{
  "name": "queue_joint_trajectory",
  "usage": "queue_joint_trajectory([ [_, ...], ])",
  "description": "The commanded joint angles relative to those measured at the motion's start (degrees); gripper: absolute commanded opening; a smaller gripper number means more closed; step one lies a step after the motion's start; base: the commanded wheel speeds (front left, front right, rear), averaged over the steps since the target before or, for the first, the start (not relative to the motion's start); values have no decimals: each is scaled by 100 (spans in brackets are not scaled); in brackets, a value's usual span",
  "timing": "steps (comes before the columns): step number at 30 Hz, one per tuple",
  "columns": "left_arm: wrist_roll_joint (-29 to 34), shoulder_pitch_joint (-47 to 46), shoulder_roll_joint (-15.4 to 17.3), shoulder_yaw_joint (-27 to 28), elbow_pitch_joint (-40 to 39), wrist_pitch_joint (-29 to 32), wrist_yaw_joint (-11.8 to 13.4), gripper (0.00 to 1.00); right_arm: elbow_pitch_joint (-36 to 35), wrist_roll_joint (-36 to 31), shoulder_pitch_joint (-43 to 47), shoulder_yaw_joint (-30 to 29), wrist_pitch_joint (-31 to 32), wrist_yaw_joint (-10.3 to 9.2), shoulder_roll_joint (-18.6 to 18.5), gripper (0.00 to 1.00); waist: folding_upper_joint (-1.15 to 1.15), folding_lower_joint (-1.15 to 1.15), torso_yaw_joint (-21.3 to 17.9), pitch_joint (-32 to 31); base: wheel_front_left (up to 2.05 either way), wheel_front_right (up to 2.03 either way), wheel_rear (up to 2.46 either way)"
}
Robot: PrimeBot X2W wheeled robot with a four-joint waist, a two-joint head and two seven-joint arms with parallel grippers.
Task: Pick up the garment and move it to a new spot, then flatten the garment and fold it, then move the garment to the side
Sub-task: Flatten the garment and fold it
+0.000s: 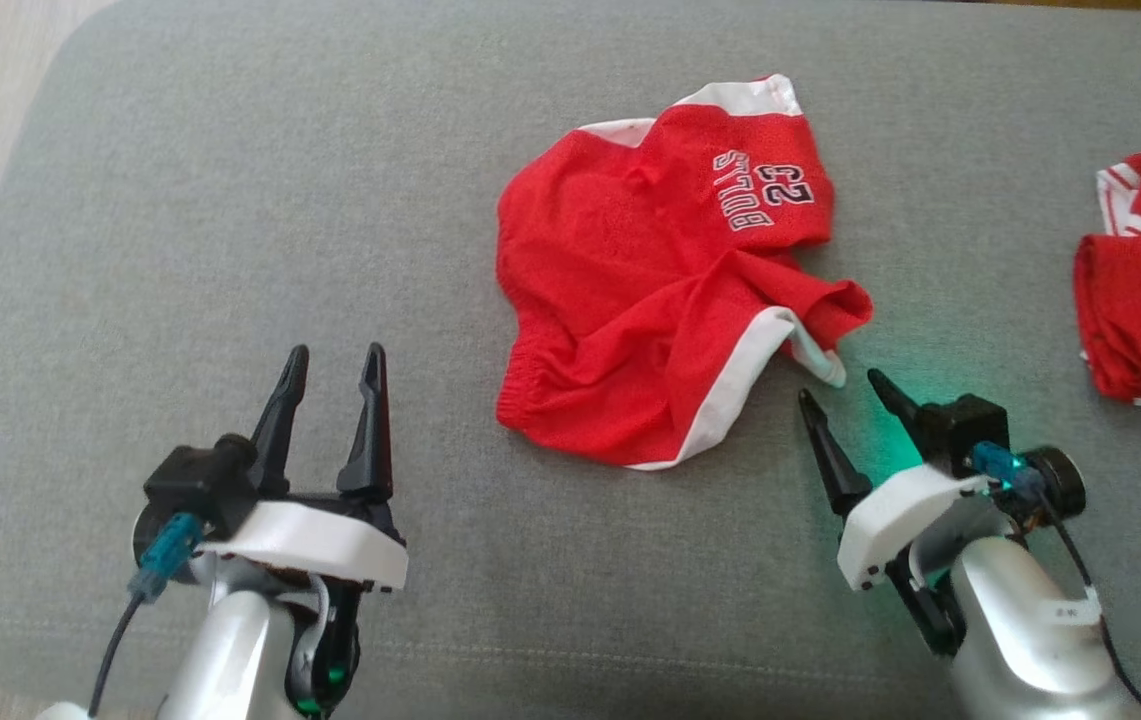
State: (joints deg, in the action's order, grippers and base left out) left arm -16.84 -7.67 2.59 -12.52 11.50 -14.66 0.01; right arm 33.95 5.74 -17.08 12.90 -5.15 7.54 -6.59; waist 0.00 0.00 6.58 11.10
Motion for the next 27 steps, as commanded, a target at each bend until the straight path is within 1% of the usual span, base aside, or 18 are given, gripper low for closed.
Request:
queue_joint_trajectory([
  [1, -27, -267, 30, 115, -142, -34, 16, 100, -11, -156, -276, 119, -141, -5, -36, 100, 0, 0, 60, 59, 0, 0, 0],
  [9, -71, -331, 30, 5, -112, -34, 39, 100, 476, -312, -584, 65, -316, -5, 14, 100, 0, 0, 168, 161, 0, 0, 0],
  [10, -77, -339, 30, -13, -103, -34, 42, 100, 539, -312, -621, 69, -332, -5, 17, 63, 0, 0, 176, 173, 0, 0, 0],
  [11, -82, -346, 30, -29, -94, -34, 44, 100, 602, -302, -655, 71, -346, -5, 23, 10, 0, 0, 182, 181, 0, 0, 0],
  [12, -88, -351, 30, -44, -85, -34, 46, 100, 664, -295, -687, 73, -360, -5, 25, 0, 0, 0, 185, 186, 0, 0, 0],
  [19, -96, -335, 29, -87, 24, -34, 27, 100, 917, -440, -831, -299, -506, -5, -88, 0, 0, 0, 111, 121, 0, 0, 0],
  [22, -90, -317, 29, -146, 76, -34, -84, 100, 950, -510, -867, -492, -526, -5, -205, 0, 0, 0, 35, 70, 0, 0, 0],
  [27, -40, -312, 29, -339, 198, -34, -343, 100, 1024, -692, -979, -820, -384, -5, -456, 0, 0, 0, -74, 37, 0, 0, 0],
])
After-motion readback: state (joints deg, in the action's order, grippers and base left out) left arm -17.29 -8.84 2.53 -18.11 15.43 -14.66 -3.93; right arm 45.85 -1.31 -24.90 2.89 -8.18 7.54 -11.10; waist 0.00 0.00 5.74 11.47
